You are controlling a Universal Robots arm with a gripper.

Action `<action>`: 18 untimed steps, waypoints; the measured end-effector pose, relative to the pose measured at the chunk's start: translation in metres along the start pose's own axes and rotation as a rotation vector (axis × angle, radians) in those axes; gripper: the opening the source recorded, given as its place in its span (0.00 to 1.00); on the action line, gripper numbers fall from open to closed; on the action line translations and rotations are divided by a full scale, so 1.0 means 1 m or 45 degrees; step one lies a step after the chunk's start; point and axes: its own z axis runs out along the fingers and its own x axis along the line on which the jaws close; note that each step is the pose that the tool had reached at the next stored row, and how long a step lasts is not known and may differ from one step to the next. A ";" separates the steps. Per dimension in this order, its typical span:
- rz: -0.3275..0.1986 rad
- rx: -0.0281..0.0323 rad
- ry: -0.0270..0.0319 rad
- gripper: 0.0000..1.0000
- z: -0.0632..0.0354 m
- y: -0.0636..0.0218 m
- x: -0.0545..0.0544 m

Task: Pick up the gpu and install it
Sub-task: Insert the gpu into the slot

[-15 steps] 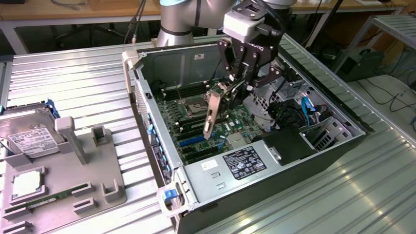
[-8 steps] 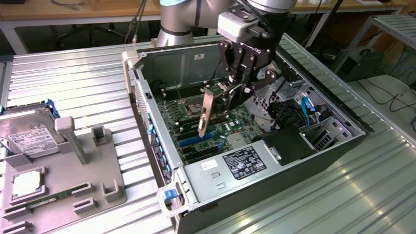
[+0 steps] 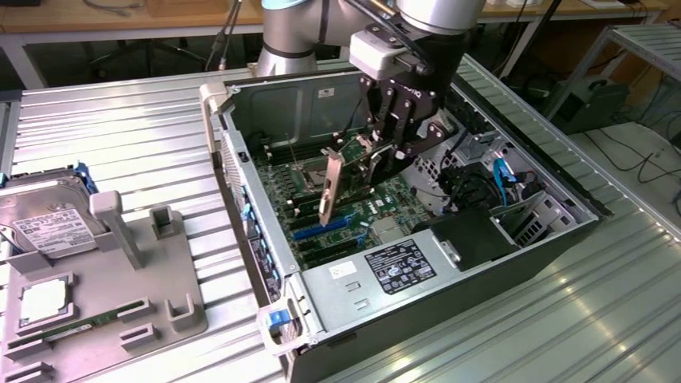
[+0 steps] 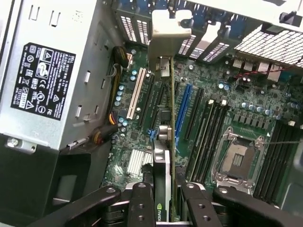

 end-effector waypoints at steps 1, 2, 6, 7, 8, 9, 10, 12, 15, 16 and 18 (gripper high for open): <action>0.004 -0.0002 -0.0001 0.27 0.0019 0.0001 0.001; 0.007 -0.0004 -0.0002 0.27 0.0036 0.0005 0.002; 0.019 -0.0006 -0.0009 0.27 0.0107 0.0018 0.007; 0.026 -0.0021 -0.0015 0.27 0.0120 0.0019 0.008; 0.032 -0.0083 -0.0029 0.27 0.0123 0.0019 0.008; 0.040 -0.0105 -0.0040 0.27 0.0135 0.0019 0.008; 0.051 -0.0138 -0.0049 0.27 0.0146 0.0017 0.008; 0.084 -0.0163 -0.0066 0.27 0.0186 0.0015 0.008; 0.146 -0.0187 -0.0091 0.27 0.0239 0.0013 0.008; 0.163 -0.0193 -0.0099 0.27 0.0257 0.0011 0.008; 0.193 -0.0204 -0.0111 0.27 0.0292 0.0007 0.007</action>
